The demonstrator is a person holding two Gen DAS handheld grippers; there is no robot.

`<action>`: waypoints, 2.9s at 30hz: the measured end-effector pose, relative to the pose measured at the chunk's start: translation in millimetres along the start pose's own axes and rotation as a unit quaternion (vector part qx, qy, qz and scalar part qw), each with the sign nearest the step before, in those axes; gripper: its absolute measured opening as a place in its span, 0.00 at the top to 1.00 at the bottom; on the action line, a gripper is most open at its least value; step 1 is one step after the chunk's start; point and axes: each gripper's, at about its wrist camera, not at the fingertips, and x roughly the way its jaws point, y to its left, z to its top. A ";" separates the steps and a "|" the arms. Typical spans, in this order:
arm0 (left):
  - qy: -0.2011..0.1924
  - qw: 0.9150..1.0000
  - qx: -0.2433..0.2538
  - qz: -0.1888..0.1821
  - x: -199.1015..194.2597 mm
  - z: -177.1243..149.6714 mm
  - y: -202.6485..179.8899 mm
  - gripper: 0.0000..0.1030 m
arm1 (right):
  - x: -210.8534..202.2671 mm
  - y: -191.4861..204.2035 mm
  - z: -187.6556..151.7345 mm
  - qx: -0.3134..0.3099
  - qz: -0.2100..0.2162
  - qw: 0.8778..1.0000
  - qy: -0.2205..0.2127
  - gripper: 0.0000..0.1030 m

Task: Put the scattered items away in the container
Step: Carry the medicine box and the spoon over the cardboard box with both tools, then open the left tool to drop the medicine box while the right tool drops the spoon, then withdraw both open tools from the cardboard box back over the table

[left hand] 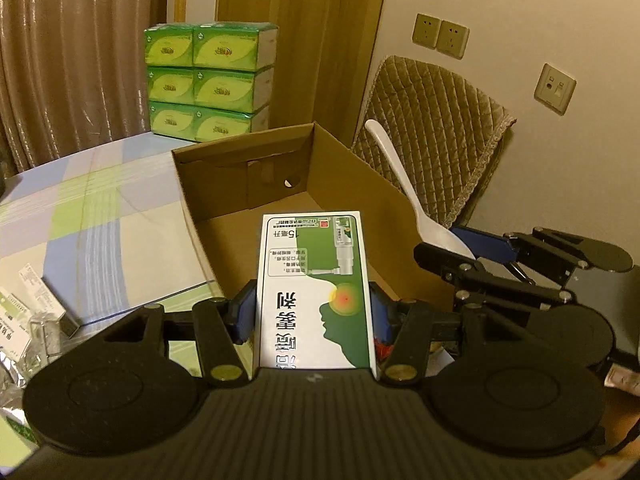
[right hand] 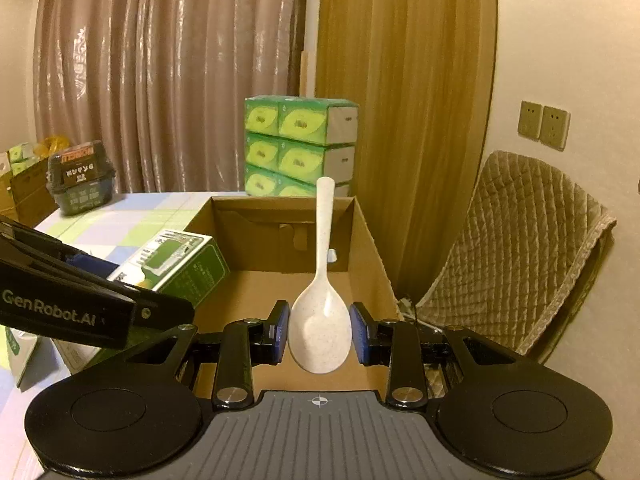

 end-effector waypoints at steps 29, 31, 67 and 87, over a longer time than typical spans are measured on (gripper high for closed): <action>-0.004 1.000 -0.024 0.012 6.4 -1.1 16.1 0.52 | 9.9 -5.5 -6.2 0.006 0.003 1.000 0.012 0.71; -0.005 1.000 -0.028 0.012 4.1 -2.3 18.7 0.52 | 10.1 -3.8 -6.8 0.005 0.005 1.000 0.013 0.71; -0.011 0.997 -0.065 0.040 -41.9 -40.1 60.5 0.51 | -26.0 32.1 -18.0 0.023 0.034 0.999 0.008 0.59; 0.018 0.982 -0.103 0.156 -131.4 -142.0 140.9 0.06 | -61.6 143.3 -35.8 -0.061 0.150 0.987 0.006 0.21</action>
